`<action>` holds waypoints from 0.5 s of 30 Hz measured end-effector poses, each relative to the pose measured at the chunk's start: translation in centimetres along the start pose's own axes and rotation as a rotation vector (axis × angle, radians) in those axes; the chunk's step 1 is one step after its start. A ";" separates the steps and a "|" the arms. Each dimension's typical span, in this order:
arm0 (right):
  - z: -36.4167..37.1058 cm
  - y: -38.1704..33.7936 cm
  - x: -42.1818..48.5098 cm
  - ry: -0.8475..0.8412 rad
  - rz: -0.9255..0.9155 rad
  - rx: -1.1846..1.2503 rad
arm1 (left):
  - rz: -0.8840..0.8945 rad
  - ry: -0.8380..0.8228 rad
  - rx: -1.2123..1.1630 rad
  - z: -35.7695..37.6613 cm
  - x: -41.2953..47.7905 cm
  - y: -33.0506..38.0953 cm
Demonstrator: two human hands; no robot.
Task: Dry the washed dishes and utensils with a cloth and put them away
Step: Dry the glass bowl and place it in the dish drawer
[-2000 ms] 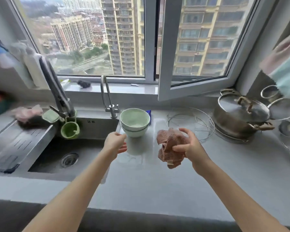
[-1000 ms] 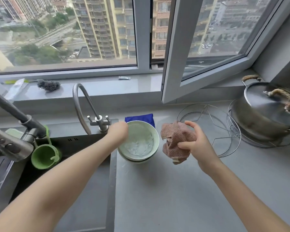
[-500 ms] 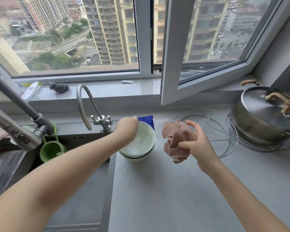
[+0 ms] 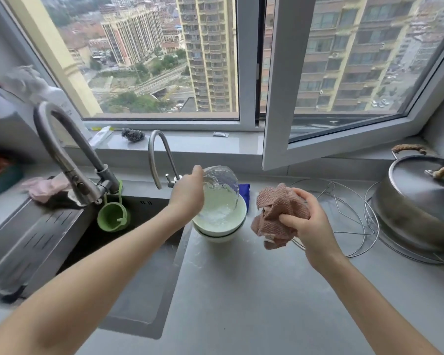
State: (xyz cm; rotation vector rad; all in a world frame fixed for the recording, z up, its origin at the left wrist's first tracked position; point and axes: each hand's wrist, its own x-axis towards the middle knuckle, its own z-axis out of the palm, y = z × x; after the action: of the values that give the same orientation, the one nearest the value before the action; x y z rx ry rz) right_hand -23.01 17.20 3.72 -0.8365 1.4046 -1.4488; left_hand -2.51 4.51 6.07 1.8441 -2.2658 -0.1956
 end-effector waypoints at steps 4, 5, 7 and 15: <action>2.7 -1.0 -1.0 -0.001 -0.179 -0.033 | -0.480 -0.165 -0.822 -1.9 -2.5 -1.8; 3.8 -1.1 -1.3 -0.014 -0.245 -0.084 | -0.571 -0.204 -0.966 -2.3 -3.4 -2.1; 6.4 -0.6 -1.7 -0.086 -0.396 -0.276 | -0.628 -0.271 -1.091 -2.5 -5.1 -3.2; 18.8 5.1 -2.5 -0.282 -0.894 -1.104 | -0.450 -0.337 -1.106 -0.1 -8.4 -11.3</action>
State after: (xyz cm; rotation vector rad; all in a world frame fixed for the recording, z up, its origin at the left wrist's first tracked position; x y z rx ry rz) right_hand -3.97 13.20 1.24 -2.4928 1.6468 -0.9300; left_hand 9.89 10.42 2.84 1.6279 -1.2802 -1.5428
